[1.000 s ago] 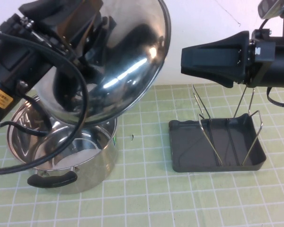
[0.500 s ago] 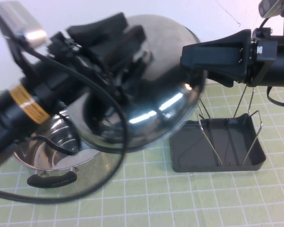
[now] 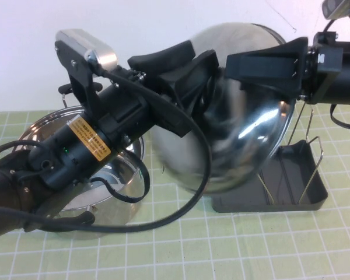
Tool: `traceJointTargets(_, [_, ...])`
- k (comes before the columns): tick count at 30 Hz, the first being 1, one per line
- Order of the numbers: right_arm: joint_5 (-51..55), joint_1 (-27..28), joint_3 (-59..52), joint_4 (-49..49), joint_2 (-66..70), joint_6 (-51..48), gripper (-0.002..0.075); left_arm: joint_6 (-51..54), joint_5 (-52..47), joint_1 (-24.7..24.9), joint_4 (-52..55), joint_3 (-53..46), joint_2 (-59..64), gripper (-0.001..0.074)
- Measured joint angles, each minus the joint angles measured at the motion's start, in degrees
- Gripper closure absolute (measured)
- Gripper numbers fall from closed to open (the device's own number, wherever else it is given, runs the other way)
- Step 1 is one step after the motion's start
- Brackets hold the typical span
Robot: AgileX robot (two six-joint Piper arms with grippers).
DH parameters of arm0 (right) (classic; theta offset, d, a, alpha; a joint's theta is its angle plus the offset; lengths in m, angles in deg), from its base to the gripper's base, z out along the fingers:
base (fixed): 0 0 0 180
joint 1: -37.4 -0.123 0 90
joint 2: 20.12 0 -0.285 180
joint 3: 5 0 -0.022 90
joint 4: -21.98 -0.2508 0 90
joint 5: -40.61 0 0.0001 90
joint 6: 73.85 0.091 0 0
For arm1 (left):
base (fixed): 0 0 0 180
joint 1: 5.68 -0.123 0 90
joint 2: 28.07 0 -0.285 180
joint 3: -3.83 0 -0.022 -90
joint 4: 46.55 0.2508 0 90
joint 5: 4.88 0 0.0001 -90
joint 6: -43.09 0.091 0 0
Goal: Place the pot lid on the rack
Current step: Hand over the pot lid, then place the pot lid on the pot rack
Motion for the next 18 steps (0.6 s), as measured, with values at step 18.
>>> traceJointTargets(18, [-13.0,-0.4,0.0,9.8,-8.5,-9.8,0.0622,-7.4,-19.8,-11.9,15.8,0.1,-14.2,0.0491])
